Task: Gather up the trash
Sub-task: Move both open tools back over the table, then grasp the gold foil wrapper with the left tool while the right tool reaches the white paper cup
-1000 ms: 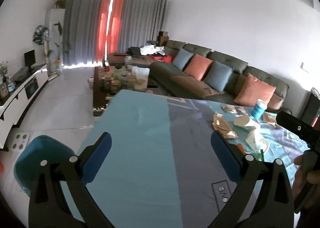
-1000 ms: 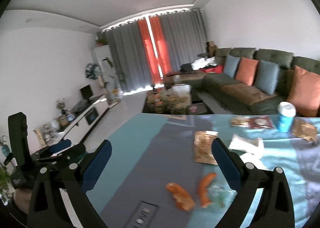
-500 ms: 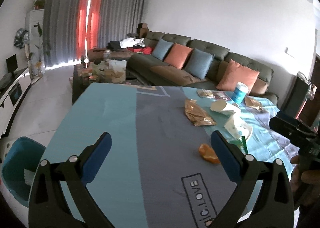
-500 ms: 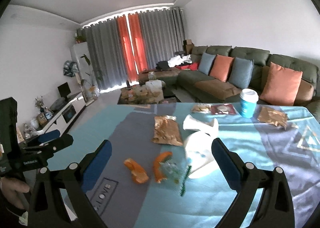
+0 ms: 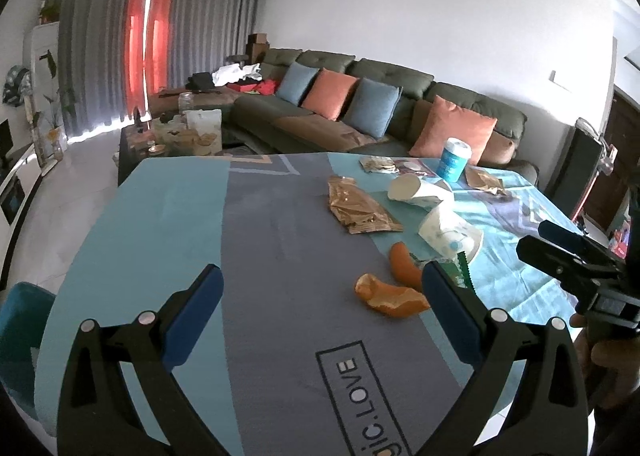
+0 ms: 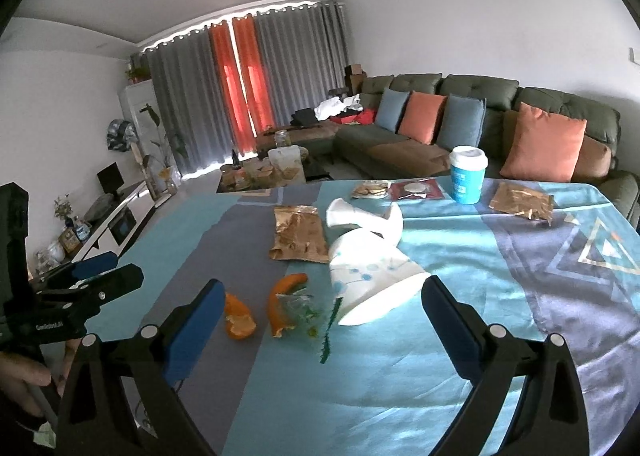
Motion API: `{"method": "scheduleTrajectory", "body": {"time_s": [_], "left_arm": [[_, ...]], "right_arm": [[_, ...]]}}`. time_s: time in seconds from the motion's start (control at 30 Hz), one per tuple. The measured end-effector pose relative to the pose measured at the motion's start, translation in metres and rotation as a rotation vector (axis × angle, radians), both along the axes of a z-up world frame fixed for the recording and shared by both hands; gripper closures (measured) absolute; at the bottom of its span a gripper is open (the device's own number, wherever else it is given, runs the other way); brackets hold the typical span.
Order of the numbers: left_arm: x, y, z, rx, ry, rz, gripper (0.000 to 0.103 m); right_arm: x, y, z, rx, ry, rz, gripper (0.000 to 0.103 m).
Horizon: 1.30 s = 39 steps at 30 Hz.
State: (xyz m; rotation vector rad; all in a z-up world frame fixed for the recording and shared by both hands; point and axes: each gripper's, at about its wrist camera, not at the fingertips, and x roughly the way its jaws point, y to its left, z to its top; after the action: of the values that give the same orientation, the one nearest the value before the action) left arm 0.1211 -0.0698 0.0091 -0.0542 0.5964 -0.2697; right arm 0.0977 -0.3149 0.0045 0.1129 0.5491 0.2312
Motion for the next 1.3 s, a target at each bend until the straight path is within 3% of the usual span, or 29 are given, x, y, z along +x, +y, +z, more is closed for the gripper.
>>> {"method": "scheduleTrajectory", "body": {"time_s": [0.5, 0.9, 1.3], "left_arm": [[0.054, -0.023, -0.008, 0.005, 0.044, -0.061, 0.005], [0.133, -0.043, -0.022, -0.056, 0.185, -0.082, 0.005], [0.21, -0.068, -0.06, -0.041, 0.363, -0.078, 0.005]], "right_arm": [[0.053, -0.013, -0.005, -0.003, 0.048, -0.013, 0.008], [0.121, -0.016, 0.001, 0.075, 0.099, 0.001, 0.008], [0.168, -0.008, -0.016, 0.074, 0.179, 0.015, 0.008]]}}
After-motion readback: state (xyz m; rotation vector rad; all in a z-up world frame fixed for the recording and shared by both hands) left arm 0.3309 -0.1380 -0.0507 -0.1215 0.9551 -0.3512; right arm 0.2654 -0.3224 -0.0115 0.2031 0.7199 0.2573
